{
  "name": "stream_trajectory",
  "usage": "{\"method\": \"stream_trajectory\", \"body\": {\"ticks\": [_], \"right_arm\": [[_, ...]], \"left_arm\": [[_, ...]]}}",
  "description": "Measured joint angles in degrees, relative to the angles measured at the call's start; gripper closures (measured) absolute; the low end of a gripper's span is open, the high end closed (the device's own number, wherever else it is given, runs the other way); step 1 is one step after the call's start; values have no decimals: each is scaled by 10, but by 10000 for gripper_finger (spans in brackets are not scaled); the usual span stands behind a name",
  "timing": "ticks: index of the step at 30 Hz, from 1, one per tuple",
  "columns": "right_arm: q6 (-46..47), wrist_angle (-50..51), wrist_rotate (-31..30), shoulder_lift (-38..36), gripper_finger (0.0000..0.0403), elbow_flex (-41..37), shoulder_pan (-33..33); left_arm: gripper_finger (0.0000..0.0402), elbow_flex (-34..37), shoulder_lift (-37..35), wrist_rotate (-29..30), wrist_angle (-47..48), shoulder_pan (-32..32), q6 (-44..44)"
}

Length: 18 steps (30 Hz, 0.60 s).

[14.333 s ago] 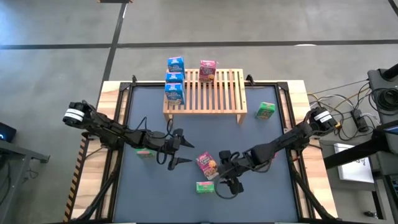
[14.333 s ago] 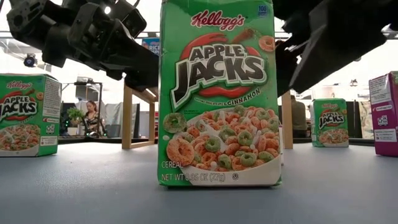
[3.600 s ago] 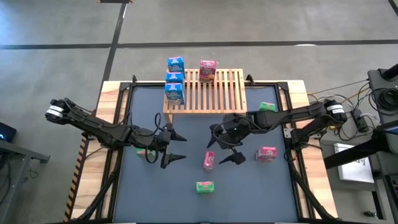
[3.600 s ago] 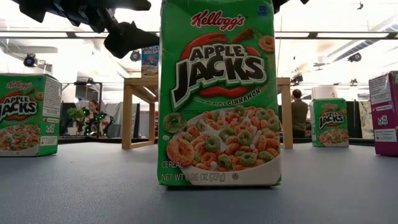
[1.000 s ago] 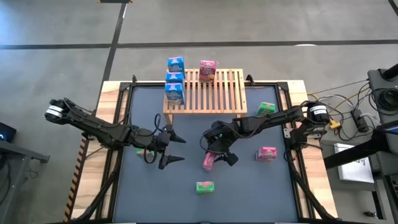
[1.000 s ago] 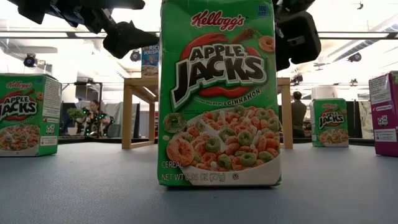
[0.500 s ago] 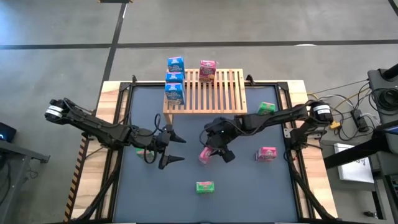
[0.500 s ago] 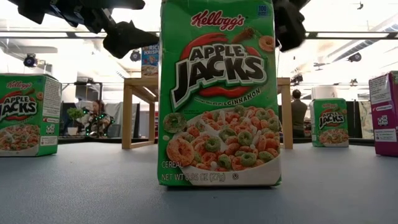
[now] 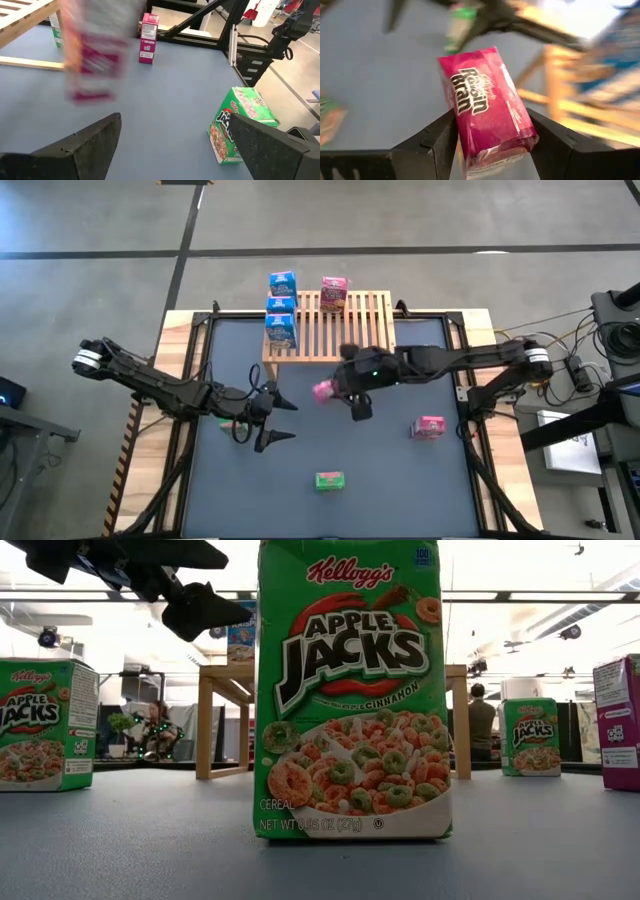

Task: Stack cereal on shelf
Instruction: Put the left pink cereal box on the shelf aligned with the other pink cereal box

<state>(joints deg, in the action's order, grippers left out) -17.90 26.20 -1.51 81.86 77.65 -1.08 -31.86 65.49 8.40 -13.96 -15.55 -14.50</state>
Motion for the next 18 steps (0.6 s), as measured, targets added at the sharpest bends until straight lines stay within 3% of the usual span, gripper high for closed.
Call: {"method": "stream_trajectory", "body": {"ticks": [4,10,12,18], "right_arm": [[-3,10,-83,-14,202,35,12],[-6,11,-87,-20,207,69,79],[-4,9,-77,-19,209,76,110],[20,-21,29,-7,209,77,203]], "left_arm": [[48,1,0,0,0,0,4],[48,1,0,0,0,0,18],[48,1,0,0,0,0,21],[48,2,0,0,0,0,36]]}}
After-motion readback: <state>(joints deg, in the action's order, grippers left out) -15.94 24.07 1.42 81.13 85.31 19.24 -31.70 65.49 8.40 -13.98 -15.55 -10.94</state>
